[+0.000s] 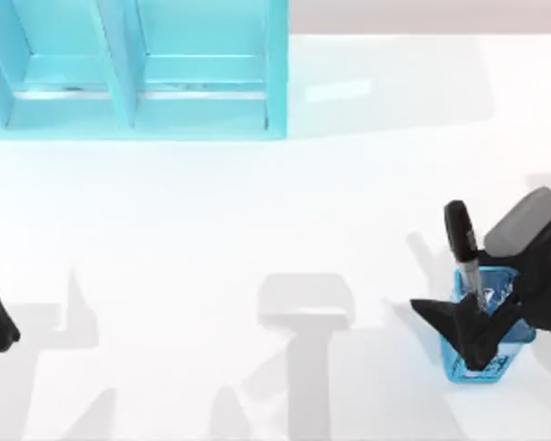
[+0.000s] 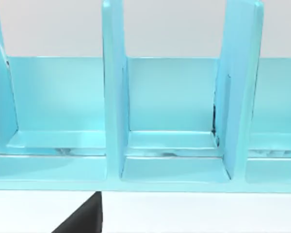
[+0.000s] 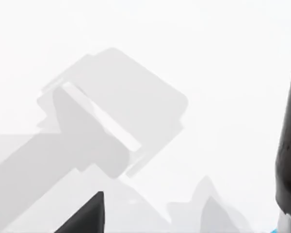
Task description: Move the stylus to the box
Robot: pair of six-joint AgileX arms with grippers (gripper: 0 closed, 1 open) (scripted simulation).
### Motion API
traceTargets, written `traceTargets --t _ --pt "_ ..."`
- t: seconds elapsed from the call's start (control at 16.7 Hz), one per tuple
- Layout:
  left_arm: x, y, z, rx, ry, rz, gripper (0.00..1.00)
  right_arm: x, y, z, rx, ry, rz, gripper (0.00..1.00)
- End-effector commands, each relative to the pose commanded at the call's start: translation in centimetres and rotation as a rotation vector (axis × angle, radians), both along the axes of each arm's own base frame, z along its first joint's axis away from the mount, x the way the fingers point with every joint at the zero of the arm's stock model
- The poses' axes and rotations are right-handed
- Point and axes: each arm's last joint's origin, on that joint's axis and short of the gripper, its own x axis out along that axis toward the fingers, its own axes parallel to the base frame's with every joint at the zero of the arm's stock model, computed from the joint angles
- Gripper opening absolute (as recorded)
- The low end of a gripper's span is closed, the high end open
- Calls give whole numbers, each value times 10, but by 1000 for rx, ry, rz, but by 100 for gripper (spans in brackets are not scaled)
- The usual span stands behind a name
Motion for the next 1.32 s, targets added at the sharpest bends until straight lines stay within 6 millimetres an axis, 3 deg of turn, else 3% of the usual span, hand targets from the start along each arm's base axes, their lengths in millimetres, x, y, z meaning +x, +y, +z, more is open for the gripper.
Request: traceTargets --t 0.48,0.66,1.02,1.32 --pt "0 0 0 0 0 0 100 1 0 2 5 -2 2 0" --pt "0 0 0 0 0 0 100 11 -7 8 -2 -7 12 0" --pt "0 0 0 0 0 0 100 38 -53 39 -34 40 46 0" --pt "0 0 0 0 0 0 100 32 -105 82 -8 116 46 0"
